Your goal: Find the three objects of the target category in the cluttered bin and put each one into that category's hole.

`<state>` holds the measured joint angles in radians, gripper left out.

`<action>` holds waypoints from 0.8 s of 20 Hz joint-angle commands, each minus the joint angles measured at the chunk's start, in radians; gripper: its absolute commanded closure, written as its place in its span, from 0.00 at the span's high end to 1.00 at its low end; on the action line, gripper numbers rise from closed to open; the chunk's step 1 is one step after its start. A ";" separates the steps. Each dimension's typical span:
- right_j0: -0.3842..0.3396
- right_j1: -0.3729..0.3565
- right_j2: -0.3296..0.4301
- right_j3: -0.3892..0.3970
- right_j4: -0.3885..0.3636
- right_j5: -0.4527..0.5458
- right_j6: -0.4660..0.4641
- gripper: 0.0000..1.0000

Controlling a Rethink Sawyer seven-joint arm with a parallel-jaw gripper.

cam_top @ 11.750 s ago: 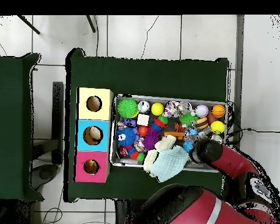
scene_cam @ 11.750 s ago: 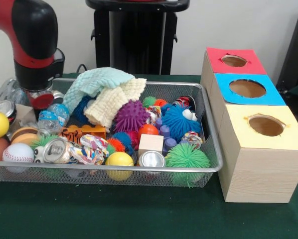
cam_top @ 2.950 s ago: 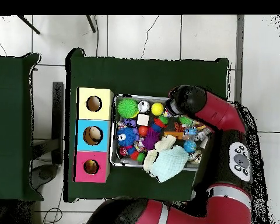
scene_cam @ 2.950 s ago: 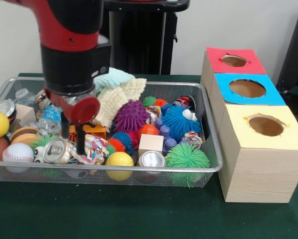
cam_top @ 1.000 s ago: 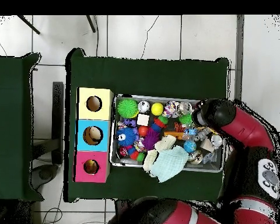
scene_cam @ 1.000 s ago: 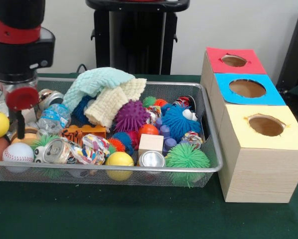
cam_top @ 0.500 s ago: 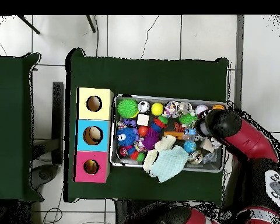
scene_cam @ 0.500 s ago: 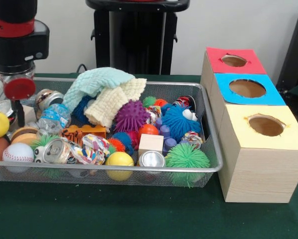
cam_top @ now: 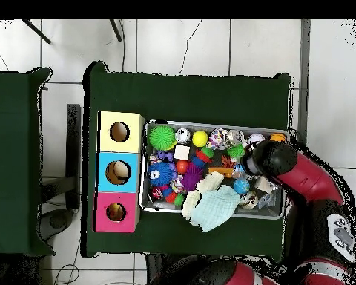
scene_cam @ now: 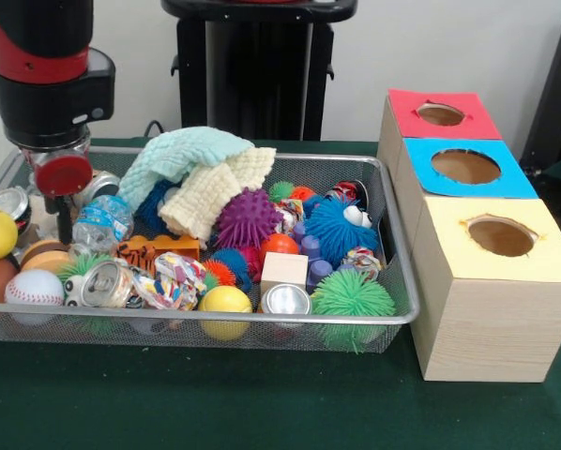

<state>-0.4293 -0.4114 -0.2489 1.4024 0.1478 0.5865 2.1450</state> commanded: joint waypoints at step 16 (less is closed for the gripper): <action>0.036 0.011 0.125 0.162 -0.029 -0.126 0.056 1.00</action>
<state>-0.3900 -0.4112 -0.2435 1.4127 0.1478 0.5099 2.1450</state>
